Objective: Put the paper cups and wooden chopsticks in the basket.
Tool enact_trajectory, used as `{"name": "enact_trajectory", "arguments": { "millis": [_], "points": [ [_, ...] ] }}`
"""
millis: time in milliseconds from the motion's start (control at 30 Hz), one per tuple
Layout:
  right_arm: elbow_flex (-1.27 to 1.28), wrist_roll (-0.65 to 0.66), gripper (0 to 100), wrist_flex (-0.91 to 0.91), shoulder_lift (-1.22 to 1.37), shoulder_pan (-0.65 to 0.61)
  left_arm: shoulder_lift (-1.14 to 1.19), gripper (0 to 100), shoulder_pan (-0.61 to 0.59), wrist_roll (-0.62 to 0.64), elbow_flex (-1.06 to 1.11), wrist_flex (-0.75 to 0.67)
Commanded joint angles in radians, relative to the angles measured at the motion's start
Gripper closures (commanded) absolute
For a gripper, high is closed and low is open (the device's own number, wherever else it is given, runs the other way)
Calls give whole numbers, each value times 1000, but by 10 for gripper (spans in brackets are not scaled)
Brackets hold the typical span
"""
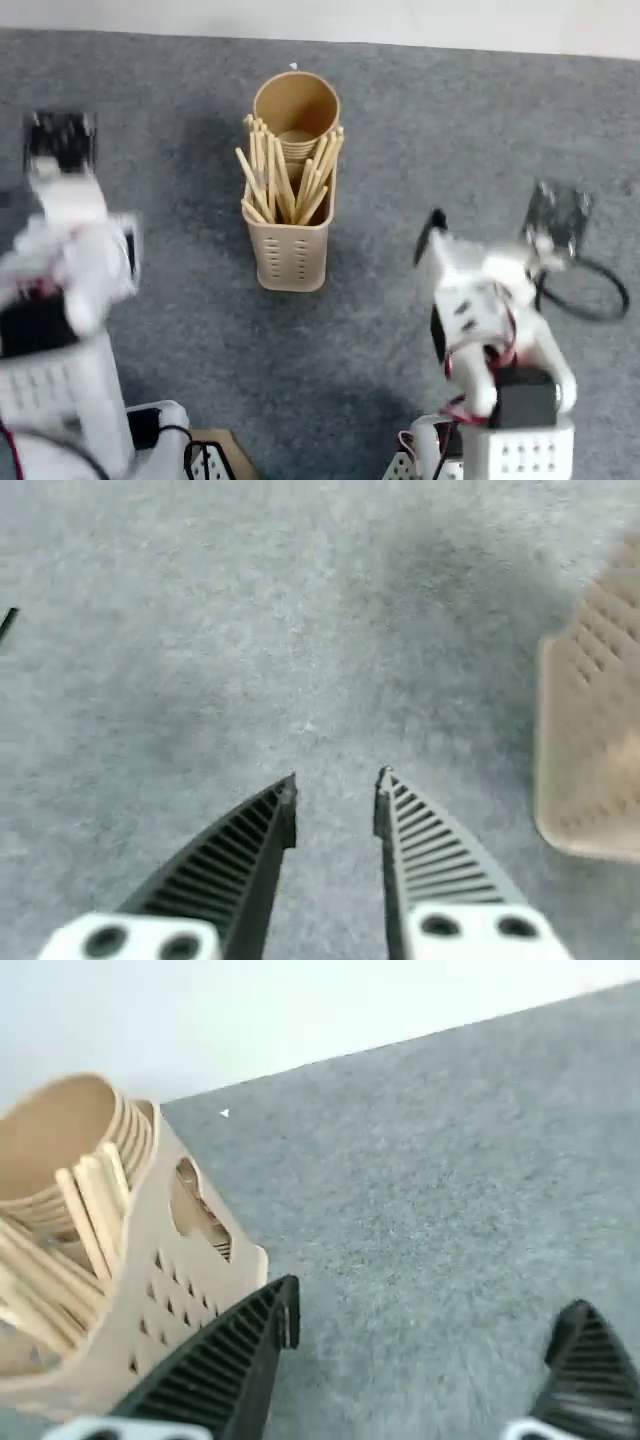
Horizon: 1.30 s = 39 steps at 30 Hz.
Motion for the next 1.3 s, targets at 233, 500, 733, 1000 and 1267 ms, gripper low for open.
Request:
{"name": "enact_trajectory", "arguments": {
  "millis": [233,500,733,1000,1267],
  "points": [
    [549,338,997,-116,-567,15,-671,839,68,-14,763,-319],
    [809,422,993,-117,-624,15,-857,838,70,-8,1059,-322],
    [986,422,993,-119,-627,15,-846,836,64,-9,1162,-330],
    [1017,428,993,-8,-622,113,-846,838,64,-11,1162,-328],
    [1017,428,993,202,-619,266,-846,838,65,-11,1162,-327]
  ]
}}
